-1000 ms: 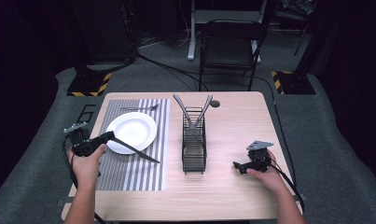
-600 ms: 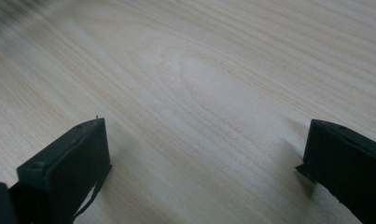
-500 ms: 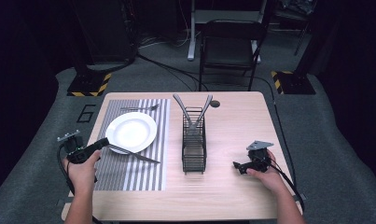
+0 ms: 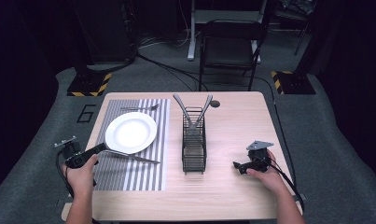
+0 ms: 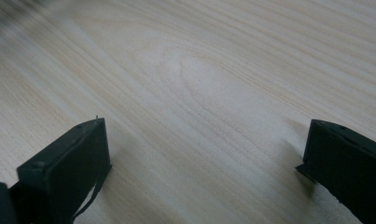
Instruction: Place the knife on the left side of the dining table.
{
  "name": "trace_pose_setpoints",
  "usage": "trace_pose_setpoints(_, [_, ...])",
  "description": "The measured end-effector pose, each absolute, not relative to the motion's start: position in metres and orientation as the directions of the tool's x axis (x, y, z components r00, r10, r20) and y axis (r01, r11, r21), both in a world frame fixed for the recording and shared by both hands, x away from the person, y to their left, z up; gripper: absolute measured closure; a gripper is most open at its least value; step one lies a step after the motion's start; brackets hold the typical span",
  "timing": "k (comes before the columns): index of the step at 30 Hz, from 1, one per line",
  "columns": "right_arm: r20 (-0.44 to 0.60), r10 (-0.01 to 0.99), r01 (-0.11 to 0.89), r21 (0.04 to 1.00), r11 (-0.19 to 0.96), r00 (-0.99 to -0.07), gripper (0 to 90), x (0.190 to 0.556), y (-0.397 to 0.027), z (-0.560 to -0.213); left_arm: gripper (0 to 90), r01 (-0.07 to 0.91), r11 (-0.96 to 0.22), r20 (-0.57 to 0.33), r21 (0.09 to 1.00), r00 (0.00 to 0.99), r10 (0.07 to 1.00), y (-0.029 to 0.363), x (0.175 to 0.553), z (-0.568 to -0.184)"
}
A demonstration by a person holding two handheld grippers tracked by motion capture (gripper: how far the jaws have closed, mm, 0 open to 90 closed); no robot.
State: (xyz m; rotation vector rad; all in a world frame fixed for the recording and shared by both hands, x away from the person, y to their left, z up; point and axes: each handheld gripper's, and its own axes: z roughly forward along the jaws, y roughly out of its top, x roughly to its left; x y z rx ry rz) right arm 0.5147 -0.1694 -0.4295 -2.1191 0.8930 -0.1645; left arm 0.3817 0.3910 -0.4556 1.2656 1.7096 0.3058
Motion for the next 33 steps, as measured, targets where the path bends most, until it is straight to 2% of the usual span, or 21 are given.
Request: trace_pose_setpoints(33, [-0.178, -0.647, -0.541, -0.728, -0.421, 0.742, 0.0, 0.515, -0.169, -0.429, 72.0, 0.643, 0.506, -0.601, 0.575, -0.088, 0.795, 0.412, 0.388, -0.509])
